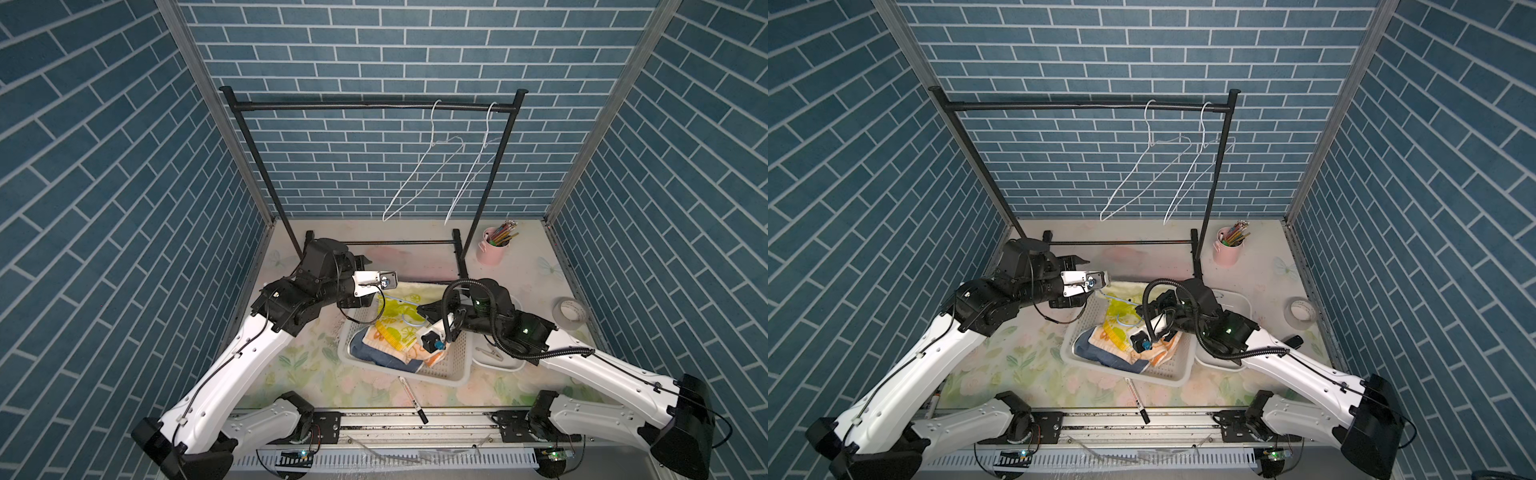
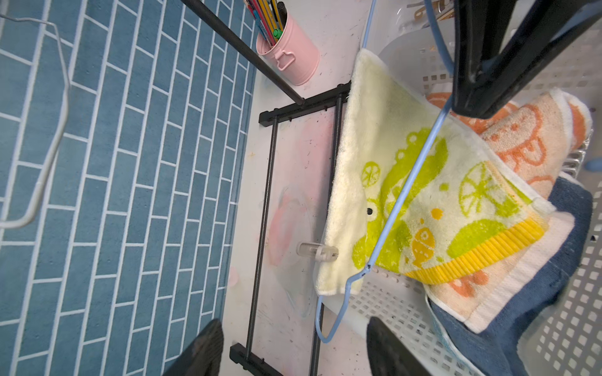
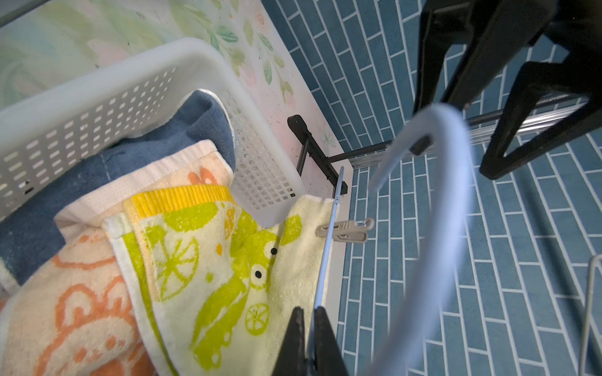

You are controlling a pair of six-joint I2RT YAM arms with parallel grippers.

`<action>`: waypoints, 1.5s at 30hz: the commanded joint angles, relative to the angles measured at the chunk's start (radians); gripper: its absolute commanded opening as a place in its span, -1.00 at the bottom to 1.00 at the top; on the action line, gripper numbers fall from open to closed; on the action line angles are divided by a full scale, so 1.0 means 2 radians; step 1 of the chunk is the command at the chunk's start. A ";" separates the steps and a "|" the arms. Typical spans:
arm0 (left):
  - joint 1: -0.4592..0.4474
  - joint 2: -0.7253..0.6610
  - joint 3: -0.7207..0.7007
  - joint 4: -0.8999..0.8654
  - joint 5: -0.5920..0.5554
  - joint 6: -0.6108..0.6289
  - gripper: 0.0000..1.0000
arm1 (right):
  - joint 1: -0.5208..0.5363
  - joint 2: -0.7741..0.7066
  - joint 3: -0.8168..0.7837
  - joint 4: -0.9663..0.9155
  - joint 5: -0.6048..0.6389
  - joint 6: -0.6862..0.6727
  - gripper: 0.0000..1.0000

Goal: Remove the clothespins securing towels to the hanger
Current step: Remove the clothespin from the hanger.

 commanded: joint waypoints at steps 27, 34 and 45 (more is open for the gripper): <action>0.085 0.217 0.163 -0.169 0.115 0.081 0.49 | 0.031 -0.003 -0.024 0.054 0.031 -0.071 -1.00; 0.085 0.239 0.159 -0.151 0.092 0.085 0.39 | 0.035 0.002 -0.026 0.056 0.032 -0.072 -1.00; 0.085 0.245 0.142 -0.145 0.094 0.091 0.10 | 0.036 0.005 -0.029 0.069 0.033 -0.072 -1.00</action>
